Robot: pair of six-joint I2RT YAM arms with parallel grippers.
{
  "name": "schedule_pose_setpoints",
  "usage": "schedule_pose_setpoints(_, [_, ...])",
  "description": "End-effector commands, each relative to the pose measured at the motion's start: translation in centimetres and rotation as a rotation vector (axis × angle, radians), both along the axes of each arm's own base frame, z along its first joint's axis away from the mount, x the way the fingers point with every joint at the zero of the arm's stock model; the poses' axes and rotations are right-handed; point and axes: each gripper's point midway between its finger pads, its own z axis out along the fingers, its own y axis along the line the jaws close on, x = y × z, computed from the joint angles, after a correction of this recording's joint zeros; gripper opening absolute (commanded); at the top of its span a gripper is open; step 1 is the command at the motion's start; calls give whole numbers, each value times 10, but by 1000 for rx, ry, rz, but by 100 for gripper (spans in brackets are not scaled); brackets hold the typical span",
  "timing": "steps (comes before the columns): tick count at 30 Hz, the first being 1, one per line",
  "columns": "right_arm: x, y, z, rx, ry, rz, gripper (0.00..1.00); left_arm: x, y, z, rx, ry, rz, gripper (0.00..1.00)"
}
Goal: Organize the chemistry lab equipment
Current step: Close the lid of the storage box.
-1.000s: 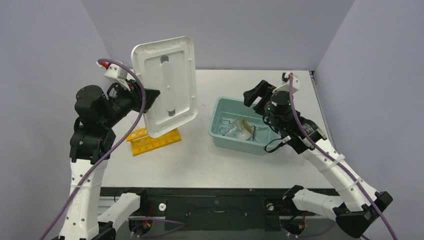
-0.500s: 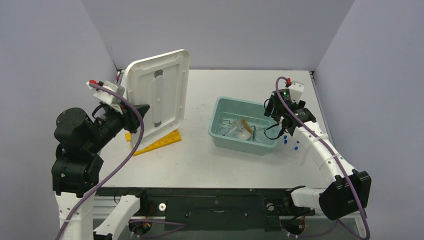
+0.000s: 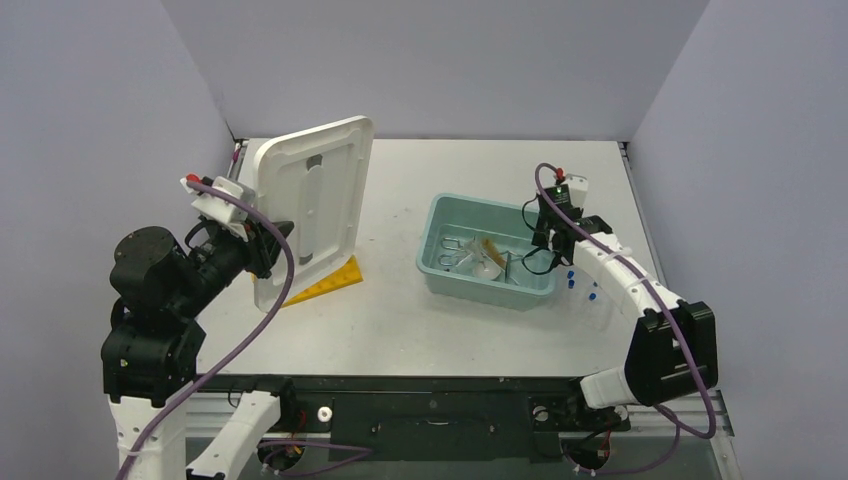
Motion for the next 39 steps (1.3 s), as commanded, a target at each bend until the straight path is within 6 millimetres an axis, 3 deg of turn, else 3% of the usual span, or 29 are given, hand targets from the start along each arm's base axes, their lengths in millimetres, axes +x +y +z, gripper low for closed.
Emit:
schedule_pose_setpoints(1, [29,27,8,96,-74,85,29,-2,4,9,25,-50,11,6])
schedule_pose_setpoints(6, [32,59,10,67,-73,198,11,0,6,1,37,-35,26,6])
schedule_pose_setpoints(12, [23,91,5,16,-54,345,7,-3,0,-6,37,-34,-16,6])
schedule_pose_setpoints(20, [13,106,-4,63,-15,445,6,0,-5,-15,48,-25,-50,6])
schedule_pose_setpoints(24, [6,115,-6,111,0,425,15,8,-8,-18,54,-35,-65,7])
schedule_pose_setpoints(28, [-2,126,-5,189,-5,399,38,20,-10,-15,83,-73,-81,7])
schedule_pose_setpoints(30, [0,125,12,213,-45,372,47,27,-10,-10,122,-124,-86,7])
schedule_pose_setpoints(32, [5,123,43,242,-119,343,52,32,-9,-3,174,-200,-89,7])
schedule_pose_setpoints(35, [12,120,108,293,-258,302,60,39,-2,11,265,-331,-60,9])
schedule_pose_setpoints(39, [12,133,182,429,-401,306,65,46,9,38,427,-545,-2,14])
